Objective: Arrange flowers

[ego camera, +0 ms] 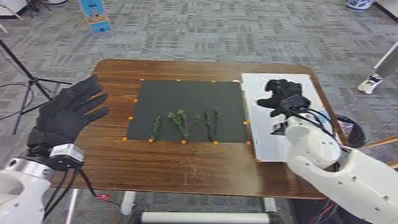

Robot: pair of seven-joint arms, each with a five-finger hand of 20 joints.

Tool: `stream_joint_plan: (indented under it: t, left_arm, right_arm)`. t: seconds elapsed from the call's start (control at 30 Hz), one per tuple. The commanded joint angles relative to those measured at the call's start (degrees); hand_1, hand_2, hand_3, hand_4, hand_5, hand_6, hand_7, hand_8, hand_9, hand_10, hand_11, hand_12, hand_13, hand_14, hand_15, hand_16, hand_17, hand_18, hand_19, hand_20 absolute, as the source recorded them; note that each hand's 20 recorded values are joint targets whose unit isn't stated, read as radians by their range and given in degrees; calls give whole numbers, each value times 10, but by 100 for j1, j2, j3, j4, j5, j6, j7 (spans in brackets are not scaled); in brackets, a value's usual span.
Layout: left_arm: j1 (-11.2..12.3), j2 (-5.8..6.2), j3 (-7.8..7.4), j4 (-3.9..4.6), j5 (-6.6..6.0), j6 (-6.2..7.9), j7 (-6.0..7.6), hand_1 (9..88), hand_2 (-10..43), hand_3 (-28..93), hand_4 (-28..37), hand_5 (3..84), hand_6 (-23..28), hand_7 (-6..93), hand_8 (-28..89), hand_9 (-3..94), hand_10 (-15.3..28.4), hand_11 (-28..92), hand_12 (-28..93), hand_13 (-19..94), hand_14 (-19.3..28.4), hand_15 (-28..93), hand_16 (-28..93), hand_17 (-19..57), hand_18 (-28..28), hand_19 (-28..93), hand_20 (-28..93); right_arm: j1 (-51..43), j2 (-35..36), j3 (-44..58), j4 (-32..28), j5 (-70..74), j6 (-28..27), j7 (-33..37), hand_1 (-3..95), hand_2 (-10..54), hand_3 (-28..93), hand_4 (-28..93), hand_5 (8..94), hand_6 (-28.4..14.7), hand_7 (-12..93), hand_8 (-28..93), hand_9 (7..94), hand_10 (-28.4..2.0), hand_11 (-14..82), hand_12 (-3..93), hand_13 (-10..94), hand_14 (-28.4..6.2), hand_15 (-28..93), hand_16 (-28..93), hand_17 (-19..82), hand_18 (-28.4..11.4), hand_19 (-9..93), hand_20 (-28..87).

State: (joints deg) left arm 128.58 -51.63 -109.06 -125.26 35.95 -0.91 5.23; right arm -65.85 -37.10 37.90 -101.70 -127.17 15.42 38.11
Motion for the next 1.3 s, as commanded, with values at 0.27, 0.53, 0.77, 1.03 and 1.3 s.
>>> stream_joint_plan:
  t: [0.27,0.53,0.77,1.03,1.3]
  left_arm:
    - [192,-58,-130,-97,-17,22,59,218,-69,687,-283,270,22,159,-84,241,108,135,164,196,131,170,42,-120,219,407,80]
    - [273,-101,-186,-150,-8,80,73,217,-70,689,-283,270,22,159,-84,240,108,134,164,196,131,171,42,-120,219,406,80]
    - [328,-134,-283,-185,-6,110,98,218,-69,688,-283,270,22,160,-84,240,109,135,164,196,131,171,42,-120,218,407,81]
    - [485,-230,-416,-247,1,140,117,218,-68,688,-283,270,23,160,-85,241,109,135,163,196,131,171,42,-119,219,407,80]
    - [493,-245,-422,-259,4,144,134,218,-69,688,-283,271,22,160,-84,242,110,137,163,197,131,172,42,-120,219,407,80]
  right_arm:
    - [-1411,685,1113,-545,-275,-431,317,276,-95,823,-282,495,-46,318,-105,474,-150,540,402,505,-144,817,380,231,-238,807,562]
    - [-1160,433,767,-306,-33,-538,142,268,-95,813,-283,515,-39,327,-106,491,-148,542,406,516,-142,816,380,234,-236,809,563]
    - [-934,407,355,21,-321,-369,329,262,-95,810,-283,510,-41,326,-108,486,-149,539,410,522,-139,815,379,240,-232,811,561]
    - [-542,309,-22,452,-565,-311,576,279,-95,818,-283,516,-37,343,-108,501,-149,547,412,539,-134,816,379,252,-229,821,557]
    - [-187,202,-510,839,-753,70,598,320,-95,826,-282,543,-21,380,-122,545,-142,554,407,564,-117,808,380,277,-225,837,548]
